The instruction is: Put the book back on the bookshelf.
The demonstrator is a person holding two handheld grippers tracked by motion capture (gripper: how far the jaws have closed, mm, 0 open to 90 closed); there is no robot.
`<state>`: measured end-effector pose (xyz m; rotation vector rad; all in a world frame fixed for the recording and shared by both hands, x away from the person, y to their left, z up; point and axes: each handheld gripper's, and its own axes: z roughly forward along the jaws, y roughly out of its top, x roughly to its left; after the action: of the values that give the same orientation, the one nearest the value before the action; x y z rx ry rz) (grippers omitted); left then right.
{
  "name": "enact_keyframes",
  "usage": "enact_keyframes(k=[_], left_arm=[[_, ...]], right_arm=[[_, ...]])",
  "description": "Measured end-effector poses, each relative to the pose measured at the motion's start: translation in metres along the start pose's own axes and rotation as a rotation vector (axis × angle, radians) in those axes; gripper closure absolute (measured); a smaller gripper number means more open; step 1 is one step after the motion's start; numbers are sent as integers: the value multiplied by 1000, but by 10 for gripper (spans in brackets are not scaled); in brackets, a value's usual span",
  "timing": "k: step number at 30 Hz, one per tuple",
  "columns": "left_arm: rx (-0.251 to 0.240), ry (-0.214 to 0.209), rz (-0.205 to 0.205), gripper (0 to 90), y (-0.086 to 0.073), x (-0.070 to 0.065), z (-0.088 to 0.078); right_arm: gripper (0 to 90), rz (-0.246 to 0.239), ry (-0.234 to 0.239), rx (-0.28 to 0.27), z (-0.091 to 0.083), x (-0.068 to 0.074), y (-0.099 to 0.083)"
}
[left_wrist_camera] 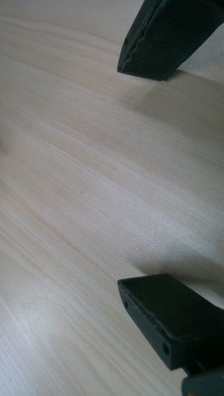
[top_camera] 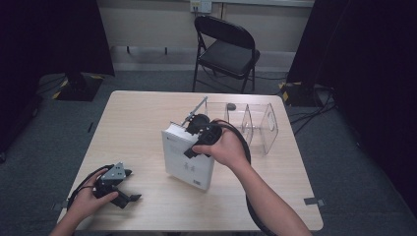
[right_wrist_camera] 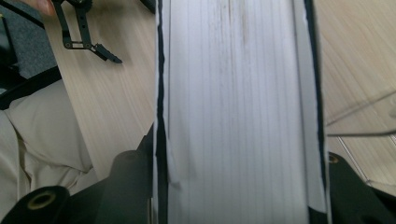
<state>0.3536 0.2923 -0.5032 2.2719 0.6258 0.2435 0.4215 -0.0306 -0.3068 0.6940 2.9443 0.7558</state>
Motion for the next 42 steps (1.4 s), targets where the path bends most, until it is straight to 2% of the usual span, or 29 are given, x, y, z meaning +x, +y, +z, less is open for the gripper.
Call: enact_keyframes(k=[10,18,28,34,42], left_arm=[[0,0,0,0,0,0,0],[0,0,0,0,0,0,0],[0,0,0,0,0,0,0],[0,0,0,0,0,0,0],[-1,0,0,0,0,0,0]], right_arm=[[520,36,-23,25,-14,-9,-13],[521,76,-34,14,-24,-17,-27],[521,100,-49,22,-30,-23,-42],[521,140,-60,14,-40,-29,-53],[521,160,-76,22,-48,-36,-66]])
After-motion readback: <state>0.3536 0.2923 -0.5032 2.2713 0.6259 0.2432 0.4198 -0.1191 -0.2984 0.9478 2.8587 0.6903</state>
